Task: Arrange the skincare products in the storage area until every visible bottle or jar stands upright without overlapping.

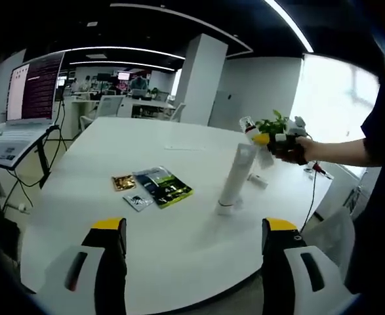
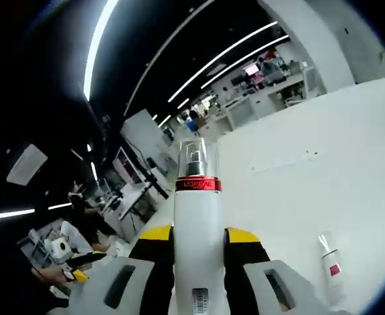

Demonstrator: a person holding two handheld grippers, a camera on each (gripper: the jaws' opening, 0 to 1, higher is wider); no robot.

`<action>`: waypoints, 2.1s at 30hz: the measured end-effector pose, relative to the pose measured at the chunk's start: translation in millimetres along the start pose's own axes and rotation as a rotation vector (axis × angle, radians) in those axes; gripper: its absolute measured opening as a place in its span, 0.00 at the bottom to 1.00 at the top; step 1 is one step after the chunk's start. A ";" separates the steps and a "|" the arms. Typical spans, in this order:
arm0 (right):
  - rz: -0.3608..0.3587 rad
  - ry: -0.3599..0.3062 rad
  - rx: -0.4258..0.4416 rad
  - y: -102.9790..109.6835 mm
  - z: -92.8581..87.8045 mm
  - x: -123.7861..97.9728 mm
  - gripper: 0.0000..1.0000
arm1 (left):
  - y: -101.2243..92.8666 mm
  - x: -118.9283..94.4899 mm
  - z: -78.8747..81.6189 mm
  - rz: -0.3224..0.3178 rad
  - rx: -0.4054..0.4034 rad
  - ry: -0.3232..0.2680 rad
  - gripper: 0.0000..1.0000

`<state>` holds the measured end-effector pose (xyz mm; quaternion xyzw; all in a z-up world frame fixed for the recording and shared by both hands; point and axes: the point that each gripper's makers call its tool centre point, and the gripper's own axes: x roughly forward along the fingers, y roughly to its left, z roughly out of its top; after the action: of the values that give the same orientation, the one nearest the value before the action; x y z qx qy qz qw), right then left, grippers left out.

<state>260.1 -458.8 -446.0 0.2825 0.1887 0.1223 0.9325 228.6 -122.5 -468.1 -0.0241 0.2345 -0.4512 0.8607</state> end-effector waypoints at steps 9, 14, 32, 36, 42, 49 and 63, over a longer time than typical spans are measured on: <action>0.029 -0.076 -0.019 41.3 -8.1 -34.4 0.18 | 3.2 -2.5 7.4 -0.010 -0.075 -0.034 0.77; 0.048 -0.134 -0.038 67.0 -6.7 -51.2 0.18 | -8.7 -1.7 8.0 -0.029 -0.062 -0.012 0.78; 0.024 -0.240 -0.164 113.2 -14.5 -81.5 0.19 | -52.0 -1.4 52.7 -0.139 -0.110 -0.053 0.80; 0.005 -0.244 -0.262 134.4 -16.3 -81.1 0.19 | -64.4 2.1 62.4 -0.163 -0.082 -0.051 0.79; 0.014 -0.246 -0.328 160.3 -22.1 -76.9 0.19 | -80.7 5.0 68.0 -0.201 -0.067 -0.051 0.79; 0.023 -0.234 -0.391 184.7 -34.7 -66.2 0.19 | -98.8 2.2 86.0 -0.243 -0.107 -0.090 0.77; 0.014 -0.146 -0.624 229.1 -62.3 -45.5 0.19 | -138.7 5.6 107.3 -0.351 -0.177 -0.122 0.76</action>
<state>165.1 -258.5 -349.8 -0.0080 0.0727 0.1603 0.9844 170.8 -227.2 -339.7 -0.1674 0.2130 -0.5695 0.7761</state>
